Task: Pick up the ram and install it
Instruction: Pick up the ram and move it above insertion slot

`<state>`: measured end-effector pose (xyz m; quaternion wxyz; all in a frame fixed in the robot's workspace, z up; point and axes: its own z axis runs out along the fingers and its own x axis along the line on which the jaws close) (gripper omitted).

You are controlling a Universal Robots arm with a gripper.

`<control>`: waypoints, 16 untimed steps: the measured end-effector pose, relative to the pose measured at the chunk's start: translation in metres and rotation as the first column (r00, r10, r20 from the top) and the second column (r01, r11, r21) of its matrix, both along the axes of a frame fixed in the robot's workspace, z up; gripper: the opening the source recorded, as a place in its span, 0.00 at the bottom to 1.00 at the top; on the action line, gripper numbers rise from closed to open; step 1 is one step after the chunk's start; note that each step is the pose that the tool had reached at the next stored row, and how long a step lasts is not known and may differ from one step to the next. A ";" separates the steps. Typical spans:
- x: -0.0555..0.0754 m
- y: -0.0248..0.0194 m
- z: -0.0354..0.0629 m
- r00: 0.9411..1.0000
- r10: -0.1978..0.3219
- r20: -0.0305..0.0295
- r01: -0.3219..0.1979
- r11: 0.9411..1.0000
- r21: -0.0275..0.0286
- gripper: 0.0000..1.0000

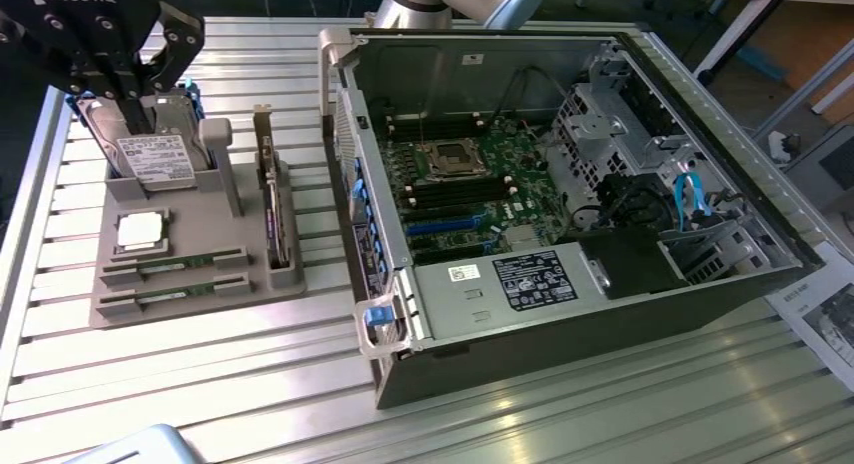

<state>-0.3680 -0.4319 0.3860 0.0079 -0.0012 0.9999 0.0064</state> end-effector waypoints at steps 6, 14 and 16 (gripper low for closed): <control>0.000 -0.0007 0.0000 0.998 0.065 0.000 -0.065 0.998 0.000 0.10; 0.000 -0.0011 0.0000 0.982 0.187 0.000 -0.187 0.982 0.000 0.10; 0.000 -0.0011 -0.0001 0.977 0.211 0.000 -0.211 0.977 0.000 0.10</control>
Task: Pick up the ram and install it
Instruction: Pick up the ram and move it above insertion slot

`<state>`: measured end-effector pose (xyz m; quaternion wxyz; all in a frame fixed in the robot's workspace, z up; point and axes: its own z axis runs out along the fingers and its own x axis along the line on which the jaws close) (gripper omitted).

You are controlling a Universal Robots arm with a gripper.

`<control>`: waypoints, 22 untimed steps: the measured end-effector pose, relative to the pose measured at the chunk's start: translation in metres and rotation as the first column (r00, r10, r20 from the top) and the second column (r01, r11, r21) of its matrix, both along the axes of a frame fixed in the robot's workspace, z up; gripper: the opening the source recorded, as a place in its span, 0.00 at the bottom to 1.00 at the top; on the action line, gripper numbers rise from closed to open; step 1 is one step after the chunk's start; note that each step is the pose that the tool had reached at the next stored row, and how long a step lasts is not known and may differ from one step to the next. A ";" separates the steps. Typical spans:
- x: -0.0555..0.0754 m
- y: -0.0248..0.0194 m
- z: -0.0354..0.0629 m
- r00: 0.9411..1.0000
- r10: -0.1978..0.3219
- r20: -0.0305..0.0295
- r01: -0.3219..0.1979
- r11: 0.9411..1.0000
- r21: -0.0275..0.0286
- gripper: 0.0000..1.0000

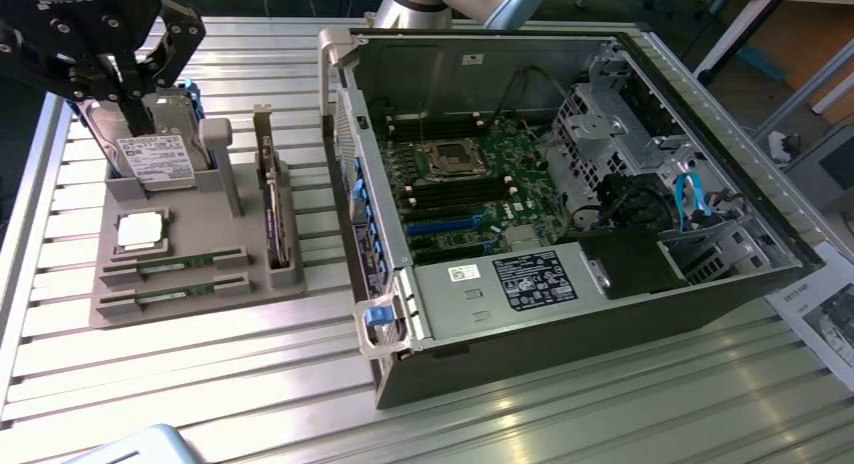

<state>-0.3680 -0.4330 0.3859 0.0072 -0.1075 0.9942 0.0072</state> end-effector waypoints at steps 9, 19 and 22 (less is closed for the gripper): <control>0.000 -0.0002 -0.0001 0.991 0.134 0.000 -0.134 0.991 0.000 0.10; 0.000 -0.0006 -0.0001 0.961 0.276 0.000 -0.276 0.961 0.000 0.10; 0.000 -0.0007 -0.0001 0.949 0.315 0.000 -0.315 0.949 0.000 0.10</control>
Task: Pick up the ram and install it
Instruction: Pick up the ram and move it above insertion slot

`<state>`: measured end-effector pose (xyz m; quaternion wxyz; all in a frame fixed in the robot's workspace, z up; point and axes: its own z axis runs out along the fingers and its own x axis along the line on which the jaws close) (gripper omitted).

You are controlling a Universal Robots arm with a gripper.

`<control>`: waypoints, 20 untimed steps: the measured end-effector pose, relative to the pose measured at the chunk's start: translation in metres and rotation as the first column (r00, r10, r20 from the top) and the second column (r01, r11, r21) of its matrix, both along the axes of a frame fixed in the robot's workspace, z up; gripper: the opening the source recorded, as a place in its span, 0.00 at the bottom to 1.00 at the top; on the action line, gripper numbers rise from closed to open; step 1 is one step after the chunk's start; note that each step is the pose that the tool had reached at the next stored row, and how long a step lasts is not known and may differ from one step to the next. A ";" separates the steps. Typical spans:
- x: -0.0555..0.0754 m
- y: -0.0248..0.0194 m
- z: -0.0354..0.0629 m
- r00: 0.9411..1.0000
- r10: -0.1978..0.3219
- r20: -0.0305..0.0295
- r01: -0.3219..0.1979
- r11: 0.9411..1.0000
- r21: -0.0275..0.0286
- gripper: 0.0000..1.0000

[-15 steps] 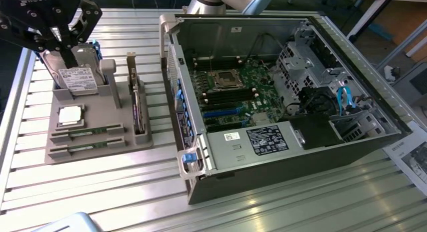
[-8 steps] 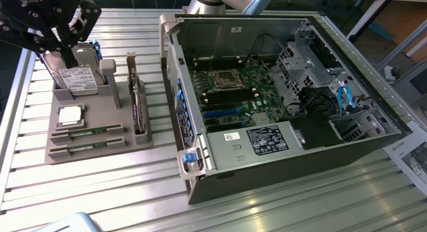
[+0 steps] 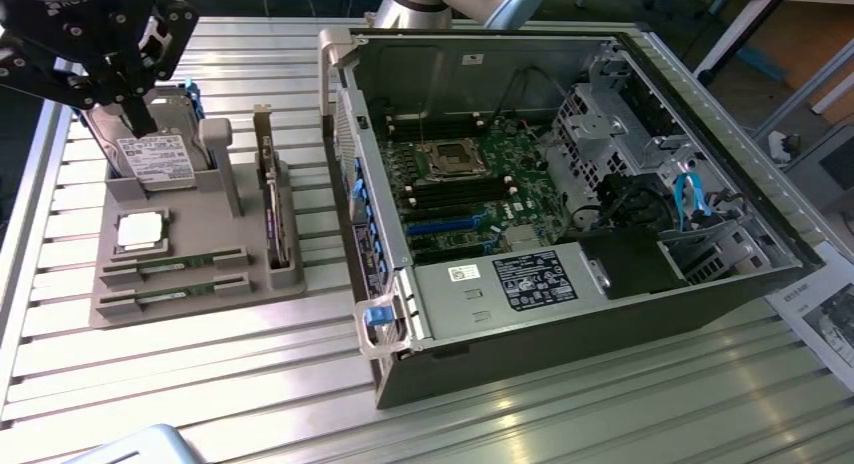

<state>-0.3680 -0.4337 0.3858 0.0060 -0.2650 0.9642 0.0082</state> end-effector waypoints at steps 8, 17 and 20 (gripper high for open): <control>0.000 -0.0001 -0.0002 0.985 0.172 0.000 -0.172 0.985 0.000 0.10; 0.000 -0.0003 -0.0005 0.949 0.315 0.000 -0.315 0.949 0.000 0.10; 0.000 -0.0004 -0.0005 0.934 0.356 0.000 -0.356 0.934 0.000 0.10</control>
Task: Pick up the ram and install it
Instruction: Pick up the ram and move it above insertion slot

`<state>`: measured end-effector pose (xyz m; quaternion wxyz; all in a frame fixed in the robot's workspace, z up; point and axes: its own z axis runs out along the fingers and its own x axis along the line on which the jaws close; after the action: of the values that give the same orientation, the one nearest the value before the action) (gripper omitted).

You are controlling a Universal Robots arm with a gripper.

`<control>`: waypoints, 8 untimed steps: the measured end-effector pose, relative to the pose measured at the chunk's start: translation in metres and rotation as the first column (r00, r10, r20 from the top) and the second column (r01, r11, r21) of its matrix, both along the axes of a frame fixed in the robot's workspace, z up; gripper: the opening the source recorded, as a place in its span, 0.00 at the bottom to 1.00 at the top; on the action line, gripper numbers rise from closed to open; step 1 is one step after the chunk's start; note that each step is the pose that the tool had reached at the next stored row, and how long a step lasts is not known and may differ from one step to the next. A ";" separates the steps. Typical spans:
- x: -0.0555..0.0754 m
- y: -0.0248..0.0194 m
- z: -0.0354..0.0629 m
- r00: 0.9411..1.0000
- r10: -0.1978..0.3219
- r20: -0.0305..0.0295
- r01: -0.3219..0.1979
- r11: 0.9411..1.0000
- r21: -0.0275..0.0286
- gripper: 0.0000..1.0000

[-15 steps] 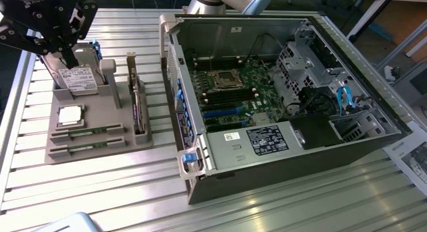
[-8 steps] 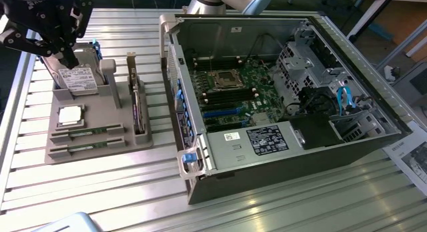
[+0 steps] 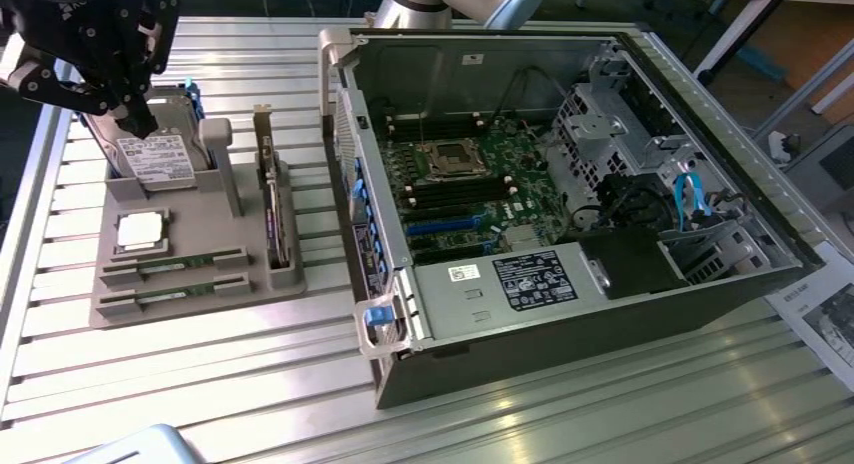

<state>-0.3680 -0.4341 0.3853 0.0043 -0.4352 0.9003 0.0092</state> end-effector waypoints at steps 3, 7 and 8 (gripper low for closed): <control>0.000 -0.0001 -0.0001 0.999 0.042 0.000 -0.042 0.999 0.000 0.10; 0.000 -0.0002 -0.0002 0.995 0.097 0.000 -0.097 0.995 0.000 0.10; 0.000 -0.0002 -0.0003 0.994 0.108 0.000 -0.108 0.994 0.000 0.10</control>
<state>-0.3680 -0.4343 0.3850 0.0038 -0.4833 0.8754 0.0094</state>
